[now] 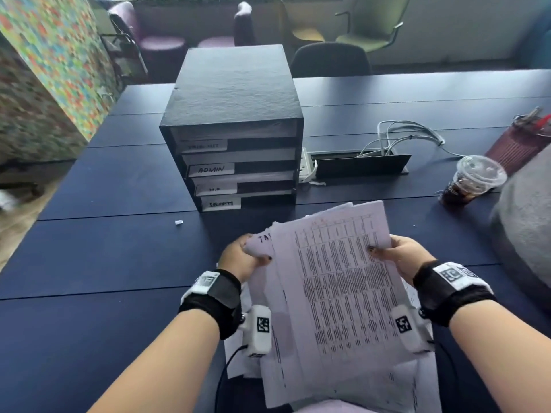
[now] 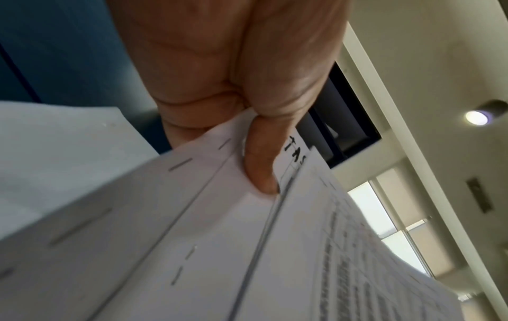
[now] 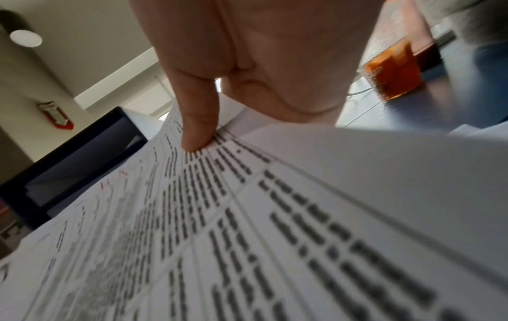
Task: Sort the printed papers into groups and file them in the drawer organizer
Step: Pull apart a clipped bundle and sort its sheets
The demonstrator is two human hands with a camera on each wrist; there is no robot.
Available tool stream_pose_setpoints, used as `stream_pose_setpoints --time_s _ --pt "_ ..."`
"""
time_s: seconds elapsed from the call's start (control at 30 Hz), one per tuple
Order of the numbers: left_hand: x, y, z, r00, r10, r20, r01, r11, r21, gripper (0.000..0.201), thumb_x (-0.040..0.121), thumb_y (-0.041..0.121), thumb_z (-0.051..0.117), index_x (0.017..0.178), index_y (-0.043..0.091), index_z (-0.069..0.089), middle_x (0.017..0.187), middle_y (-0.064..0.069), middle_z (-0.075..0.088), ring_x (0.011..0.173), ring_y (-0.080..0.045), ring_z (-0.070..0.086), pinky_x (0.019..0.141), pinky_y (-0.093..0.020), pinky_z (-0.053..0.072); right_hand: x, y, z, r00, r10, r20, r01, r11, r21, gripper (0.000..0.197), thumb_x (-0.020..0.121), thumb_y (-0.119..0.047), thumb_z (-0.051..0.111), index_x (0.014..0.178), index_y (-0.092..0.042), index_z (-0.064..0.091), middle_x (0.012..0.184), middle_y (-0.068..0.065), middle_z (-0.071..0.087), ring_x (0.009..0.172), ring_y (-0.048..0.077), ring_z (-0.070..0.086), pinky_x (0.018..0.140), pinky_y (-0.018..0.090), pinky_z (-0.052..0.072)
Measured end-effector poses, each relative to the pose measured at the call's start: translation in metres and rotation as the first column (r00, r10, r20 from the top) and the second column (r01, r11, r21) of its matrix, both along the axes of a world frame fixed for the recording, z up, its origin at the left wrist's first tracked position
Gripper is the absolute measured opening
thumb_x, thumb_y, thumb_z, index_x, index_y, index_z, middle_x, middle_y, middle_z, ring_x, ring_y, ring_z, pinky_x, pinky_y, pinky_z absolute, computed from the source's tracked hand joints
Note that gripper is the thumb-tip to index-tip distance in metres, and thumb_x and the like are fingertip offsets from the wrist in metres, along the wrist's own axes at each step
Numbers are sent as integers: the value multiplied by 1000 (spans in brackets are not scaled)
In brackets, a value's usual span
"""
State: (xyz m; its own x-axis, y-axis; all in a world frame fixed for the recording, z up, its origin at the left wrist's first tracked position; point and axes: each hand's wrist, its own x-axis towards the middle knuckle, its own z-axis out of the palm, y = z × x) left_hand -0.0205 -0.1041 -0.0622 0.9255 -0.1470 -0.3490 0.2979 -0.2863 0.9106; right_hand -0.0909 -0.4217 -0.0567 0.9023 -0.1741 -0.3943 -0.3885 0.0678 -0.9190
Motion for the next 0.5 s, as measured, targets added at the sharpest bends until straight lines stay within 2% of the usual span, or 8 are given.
stream_pose_setpoints --time_s 0.03,0.07,0.13,0.2,0.27,0.37,0.43,0.5 --pt "-2 -4 -2 1000 -14 4 14 1000 -19 34 49 12 80 75 29 67 78 8 70 79 -18 62 80 -33 51 0 1 -1 1000 3 -6 -3 999 -46 30 67 -7 76 95 -3 66 74 0 73 68 15 68 83 40 52" --pt "-3 -5 -4 1000 -15 0 15 999 -37 36 52 7 83 75 30 68 77 10 70 79 -17 62 79 -33 51 -1 1 -3 1000 -2 -7 1 996 -90 18 75 1 69 92 -6 66 71 -3 73 66 10 68 83 38 50" --pt "-4 -7 -9 1000 15 -11 -16 997 -76 28 72 1 77 75 28 71 78 6 70 78 -19 60 69 -32 49 -3 -1 -7 1000 -25 -6 24 991 -130 17 79 4 64 87 -11 66 69 -6 72 66 8 67 81 35 49" --pt "-3 -7 -16 998 43 -46 -49 992 -120 30 85 1 64 72 26 74 74 2 68 75 -21 54 59 -28 42 -6 -3 -9 999 -38 -13 36 989 -147 15 79 0 66 86 -13 67 71 -5 73 70 13 66 82 34 49" --pt "-4 -6 -20 995 46 -91 -60 984 -165 33 90 2 57 75 25 75 68 5 68 69 -19 54 60 -28 41 -10 -5 -11 998 -54 -24 49 984 -168 13 79 -2 67 85 -14 67 73 -2 73 69 14 66 84 38 50" --pt "0 -1 -22 988 89 -128 -113 975 -191 31 94 2 49 81 20 70 64 6 68 62 -16 56 60 -24 42 -14 -12 -12 990 -138 -26 133 979 -155 16 83 3 61 84 -12 66 74 2 72 62 12 67 86 44 49" --pt "6 7 -23 984 146 -100 -155 983 -96 28 96 5 48 82 20 67 60 8 64 54 -11 50 53 -20 37 -16 -20 -13 985 -167 -44 159 977 -142 17 83 5 59 85 -11 65 71 0 73 66 16 67 88 44 48" --pt "12 15 -26 985 168 -39 -169 986 -6 26 95 6 48 91 23 67 65 5 60 48 -7 43 50 -18 33 -19 -28 -14 982 -179 -65 168 974 -149 17 82 4 60 85 -12 67 71 -1 73 73 22 64 93 47 46"
